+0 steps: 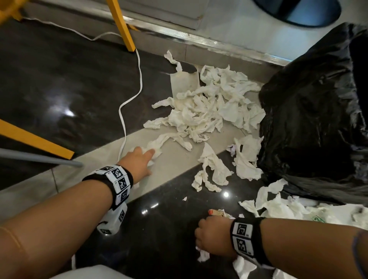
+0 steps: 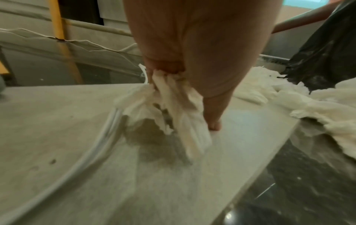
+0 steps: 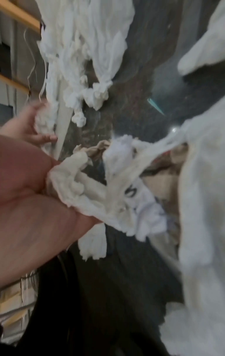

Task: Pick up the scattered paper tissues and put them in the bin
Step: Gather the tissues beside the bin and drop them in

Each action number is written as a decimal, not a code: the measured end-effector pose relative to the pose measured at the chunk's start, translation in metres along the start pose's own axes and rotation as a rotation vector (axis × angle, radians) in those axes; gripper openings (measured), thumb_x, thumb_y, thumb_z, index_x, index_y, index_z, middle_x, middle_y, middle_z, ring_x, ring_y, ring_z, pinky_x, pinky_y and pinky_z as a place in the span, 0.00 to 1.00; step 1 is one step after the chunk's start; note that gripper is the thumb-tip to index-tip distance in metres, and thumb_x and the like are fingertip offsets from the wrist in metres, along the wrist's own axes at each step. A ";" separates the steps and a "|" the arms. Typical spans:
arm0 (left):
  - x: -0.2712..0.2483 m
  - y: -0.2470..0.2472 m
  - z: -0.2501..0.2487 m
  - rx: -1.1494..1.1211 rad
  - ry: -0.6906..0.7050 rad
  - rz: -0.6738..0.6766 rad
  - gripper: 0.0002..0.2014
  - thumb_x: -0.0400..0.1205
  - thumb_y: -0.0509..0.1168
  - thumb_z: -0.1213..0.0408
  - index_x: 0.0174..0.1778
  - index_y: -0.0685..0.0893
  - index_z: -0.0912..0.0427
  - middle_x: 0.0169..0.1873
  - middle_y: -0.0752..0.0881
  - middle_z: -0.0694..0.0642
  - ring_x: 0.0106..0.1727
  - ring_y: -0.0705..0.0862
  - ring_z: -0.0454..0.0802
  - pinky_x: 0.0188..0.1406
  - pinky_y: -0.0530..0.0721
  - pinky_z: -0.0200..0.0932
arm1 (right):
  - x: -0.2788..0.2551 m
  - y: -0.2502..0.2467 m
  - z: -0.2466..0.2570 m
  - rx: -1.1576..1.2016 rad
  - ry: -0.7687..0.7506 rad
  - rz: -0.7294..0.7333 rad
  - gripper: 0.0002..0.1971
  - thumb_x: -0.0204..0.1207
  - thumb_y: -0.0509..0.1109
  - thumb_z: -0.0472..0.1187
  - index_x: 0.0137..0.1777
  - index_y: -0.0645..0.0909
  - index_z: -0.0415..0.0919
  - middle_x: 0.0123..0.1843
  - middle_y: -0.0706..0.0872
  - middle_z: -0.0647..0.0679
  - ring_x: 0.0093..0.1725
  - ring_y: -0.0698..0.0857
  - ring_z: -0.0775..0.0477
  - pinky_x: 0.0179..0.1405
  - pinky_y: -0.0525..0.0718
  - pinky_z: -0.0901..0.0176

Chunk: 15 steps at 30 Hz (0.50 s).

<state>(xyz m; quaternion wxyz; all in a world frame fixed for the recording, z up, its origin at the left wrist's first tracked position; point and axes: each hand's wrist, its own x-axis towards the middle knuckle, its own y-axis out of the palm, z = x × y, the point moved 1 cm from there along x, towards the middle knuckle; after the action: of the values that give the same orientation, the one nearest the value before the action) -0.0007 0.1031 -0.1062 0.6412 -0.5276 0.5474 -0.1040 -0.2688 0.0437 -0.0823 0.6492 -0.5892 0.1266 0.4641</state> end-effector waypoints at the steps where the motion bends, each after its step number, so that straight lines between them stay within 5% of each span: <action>1: 0.000 0.002 0.001 -0.015 -0.002 0.035 0.31 0.80 0.62 0.60 0.78 0.57 0.47 0.72 0.66 0.66 0.64 0.77 0.64 0.64 0.78 0.52 | 0.000 -0.005 -0.005 0.064 0.050 -0.060 0.10 0.78 0.64 0.39 0.55 0.81 0.38 0.51 0.83 0.39 0.49 0.84 0.35 0.47 0.85 0.41; 4: 0.000 0.003 0.001 0.027 0.074 0.012 0.17 0.82 0.53 0.68 0.68 0.69 0.55 0.58 0.73 0.62 0.54 0.80 0.61 0.51 0.78 0.46 | -0.005 -0.024 -0.030 0.315 0.256 -0.290 0.16 0.83 0.57 0.39 0.69 0.71 0.37 0.57 0.78 0.36 0.55 0.79 0.35 0.52 0.78 0.46; 7: 0.000 0.003 0.001 0.059 0.099 0.035 0.11 0.83 0.54 0.67 0.61 0.73 0.58 0.48 0.73 0.59 0.47 0.80 0.59 0.46 0.75 0.45 | -0.022 -0.051 -0.061 0.539 0.478 -0.565 0.14 0.83 0.57 0.41 0.63 0.76 0.37 0.50 0.78 0.42 0.49 0.78 0.42 0.54 0.79 0.49; 11: -0.004 -0.005 -0.003 -0.017 0.084 -0.015 0.13 0.81 0.62 0.55 0.55 0.76 0.60 0.49 0.76 0.60 0.50 0.81 0.60 0.45 0.73 0.43 | -0.032 -0.060 -0.102 0.591 0.748 -0.578 0.23 0.75 0.65 0.60 0.49 0.80 0.36 0.49 0.77 0.43 0.50 0.79 0.41 0.50 0.77 0.52; 15: -0.009 -0.018 -0.014 -0.054 0.137 -0.088 0.04 0.79 0.64 0.63 0.45 0.78 0.59 0.44 0.71 0.55 0.48 0.82 0.60 0.47 0.77 0.46 | -0.022 -0.042 -0.115 0.512 0.763 -0.420 0.20 0.72 0.72 0.52 0.59 0.82 0.40 0.76 0.66 0.42 0.69 0.71 0.35 0.66 0.76 0.41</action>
<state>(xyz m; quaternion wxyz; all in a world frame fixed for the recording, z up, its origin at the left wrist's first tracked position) -0.0072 0.0938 -0.0844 0.5827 -0.5600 0.5688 -0.1530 -0.2053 -0.0623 -0.0714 0.7597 -0.5513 0.3435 0.0293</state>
